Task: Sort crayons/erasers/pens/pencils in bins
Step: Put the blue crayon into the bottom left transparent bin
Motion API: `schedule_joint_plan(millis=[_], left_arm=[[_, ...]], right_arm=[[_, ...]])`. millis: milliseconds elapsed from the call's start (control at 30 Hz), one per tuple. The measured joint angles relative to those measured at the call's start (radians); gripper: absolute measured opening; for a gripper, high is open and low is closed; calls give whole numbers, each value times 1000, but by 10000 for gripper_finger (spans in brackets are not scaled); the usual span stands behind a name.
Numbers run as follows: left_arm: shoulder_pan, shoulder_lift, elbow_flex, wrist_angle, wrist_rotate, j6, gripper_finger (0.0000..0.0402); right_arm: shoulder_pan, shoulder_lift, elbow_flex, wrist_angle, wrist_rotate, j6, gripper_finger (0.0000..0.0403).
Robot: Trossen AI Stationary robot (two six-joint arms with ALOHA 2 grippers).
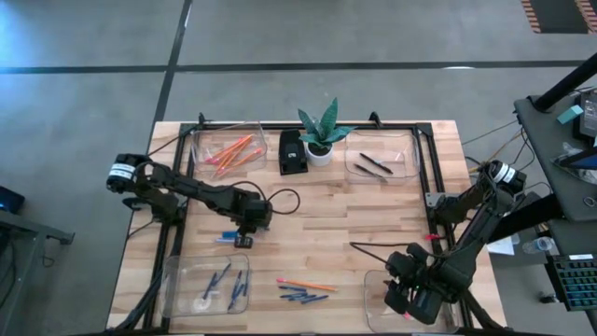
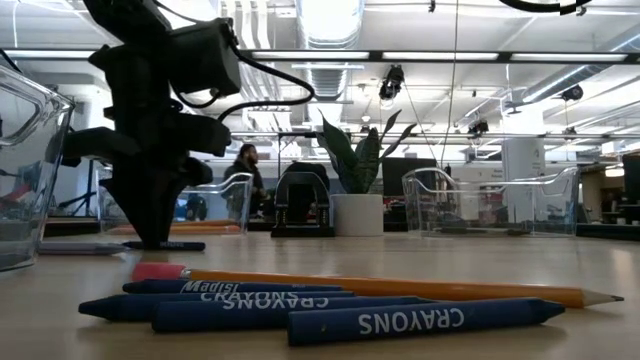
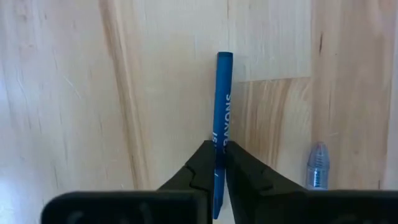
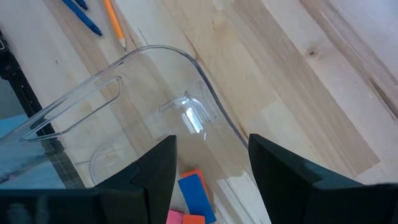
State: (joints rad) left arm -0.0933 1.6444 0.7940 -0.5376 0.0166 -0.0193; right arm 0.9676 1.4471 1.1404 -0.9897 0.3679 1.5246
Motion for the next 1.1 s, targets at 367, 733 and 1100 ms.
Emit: schedule_joint_plan(millis=[367, 733, 1100], left_arm=[[-1, -150, 62, 11, -21, -54, 4], [-139, -322, 135, 37, -42, -291, 2], [-501, -340, 260, 85, -108, -625, 2]], right_arm=[[-7, 0, 0, 0, 8, -26, 189], [-59, 2, 0, 12, 112, -146, 189], [-181, 2, 0, 309, 159, -555, 189]])
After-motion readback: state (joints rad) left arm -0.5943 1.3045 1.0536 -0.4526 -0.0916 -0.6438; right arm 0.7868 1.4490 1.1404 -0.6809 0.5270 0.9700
